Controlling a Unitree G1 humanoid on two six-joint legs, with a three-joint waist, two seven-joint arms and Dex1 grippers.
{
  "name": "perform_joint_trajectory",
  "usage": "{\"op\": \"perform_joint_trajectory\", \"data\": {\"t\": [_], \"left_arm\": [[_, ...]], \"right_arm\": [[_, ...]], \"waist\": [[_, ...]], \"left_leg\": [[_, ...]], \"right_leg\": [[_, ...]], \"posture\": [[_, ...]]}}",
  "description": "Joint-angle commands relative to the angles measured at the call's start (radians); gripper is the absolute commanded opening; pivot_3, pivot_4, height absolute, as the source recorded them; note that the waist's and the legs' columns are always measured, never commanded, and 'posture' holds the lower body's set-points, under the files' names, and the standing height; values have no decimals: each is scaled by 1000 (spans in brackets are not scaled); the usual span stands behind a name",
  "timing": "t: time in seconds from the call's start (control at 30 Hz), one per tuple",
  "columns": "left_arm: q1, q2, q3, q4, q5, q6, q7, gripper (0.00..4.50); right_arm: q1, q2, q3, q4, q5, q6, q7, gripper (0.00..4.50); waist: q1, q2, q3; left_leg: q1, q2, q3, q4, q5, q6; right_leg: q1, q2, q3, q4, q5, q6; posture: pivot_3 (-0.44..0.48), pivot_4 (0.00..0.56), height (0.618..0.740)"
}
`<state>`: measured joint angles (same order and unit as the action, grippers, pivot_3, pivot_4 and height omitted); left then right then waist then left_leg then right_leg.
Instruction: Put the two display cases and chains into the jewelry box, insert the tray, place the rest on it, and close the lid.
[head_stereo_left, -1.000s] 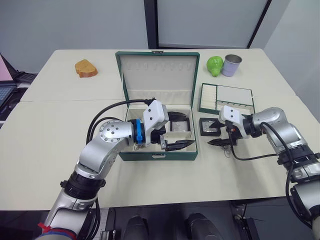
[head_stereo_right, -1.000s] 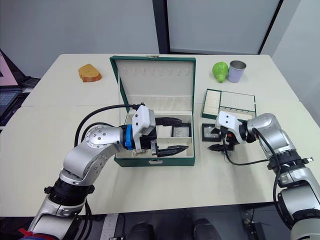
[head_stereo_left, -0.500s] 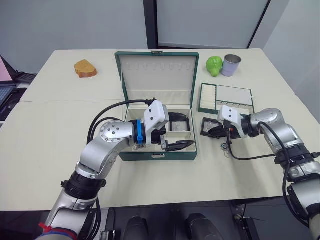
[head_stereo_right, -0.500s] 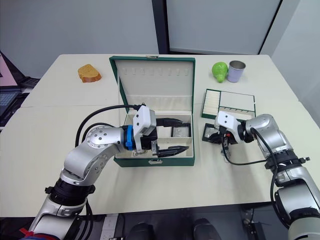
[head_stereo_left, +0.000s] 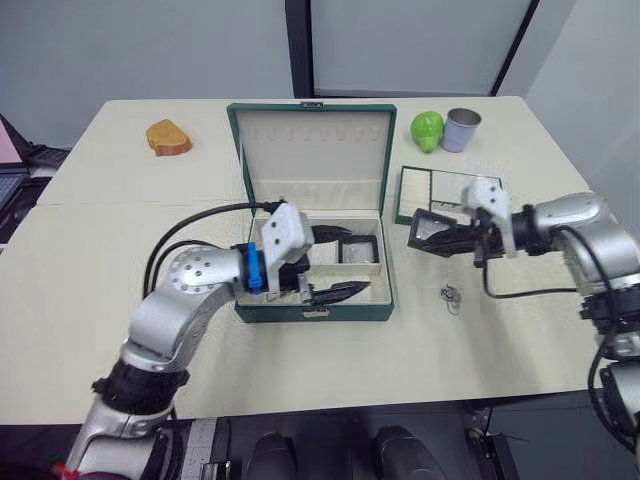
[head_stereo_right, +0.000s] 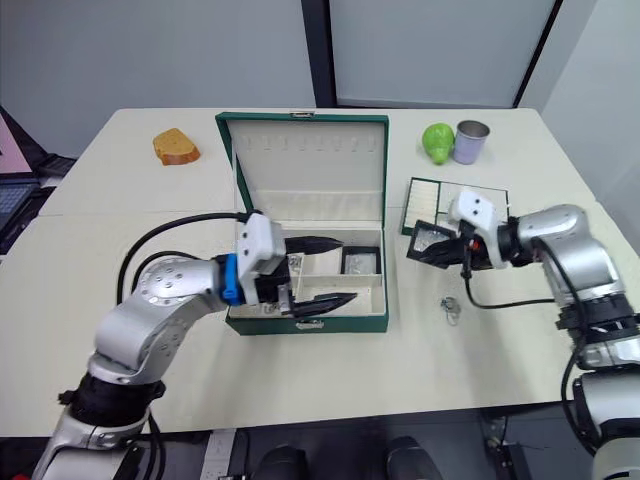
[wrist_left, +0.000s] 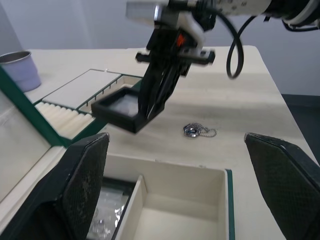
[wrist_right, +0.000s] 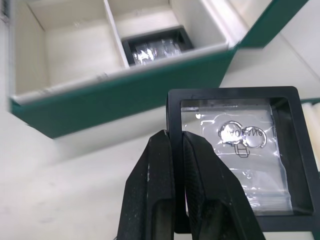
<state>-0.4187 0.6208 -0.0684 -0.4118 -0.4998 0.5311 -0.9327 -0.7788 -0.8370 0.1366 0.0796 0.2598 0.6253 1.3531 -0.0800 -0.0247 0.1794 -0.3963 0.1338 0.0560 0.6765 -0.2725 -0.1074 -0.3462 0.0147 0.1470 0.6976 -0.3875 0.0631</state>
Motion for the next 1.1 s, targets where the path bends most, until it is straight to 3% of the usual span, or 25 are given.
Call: {"op": "perform_joint_trajectory", "data": {"t": [0.03,0.3,0.5,0.67,1.1], "left_arm": [[90,82,126,-115,-74,38,-12,4500],[352,168,359,-175,-145,33,-17,4500],[588,174,477,-263,-168,19,-32,4500],[626,171,551,-269,-187,12,0,4500],[652,153,559,-316,-221,22,84,4500]], "right_arm": [[-12,-59,-46,-191,138,180,47,21],[-169,40,-14,-317,275,376,-62,21],[-309,160,121,-224,244,444,-138,21],[-362,225,224,-136,217,443,-128,21],[-342,320,372,-50,163,428,-129,21]], "waist": [[0,0,0],[-3,1,1],[-5,1,1],[0,1,1],[-8,1,1]], "left_leg": [[0,0,0,0,0,0],[0,0,-1,-1,0,0],[-2,1,1,-1,0,0],[-1,1,0,-2,0,0],[-1,0,1,-12,0,0]], "right_leg": [[0,0,0,0,0,0],[-3,0,1,1,0,0],[-7,0,2,1,0,0],[-8,-1,0,2,0,0],[-11,-1,1,2,0,-1]], "posture": [[0,150,740],[0,150,740],[0,150,740],[0,150,740],[0,150,740]]}}
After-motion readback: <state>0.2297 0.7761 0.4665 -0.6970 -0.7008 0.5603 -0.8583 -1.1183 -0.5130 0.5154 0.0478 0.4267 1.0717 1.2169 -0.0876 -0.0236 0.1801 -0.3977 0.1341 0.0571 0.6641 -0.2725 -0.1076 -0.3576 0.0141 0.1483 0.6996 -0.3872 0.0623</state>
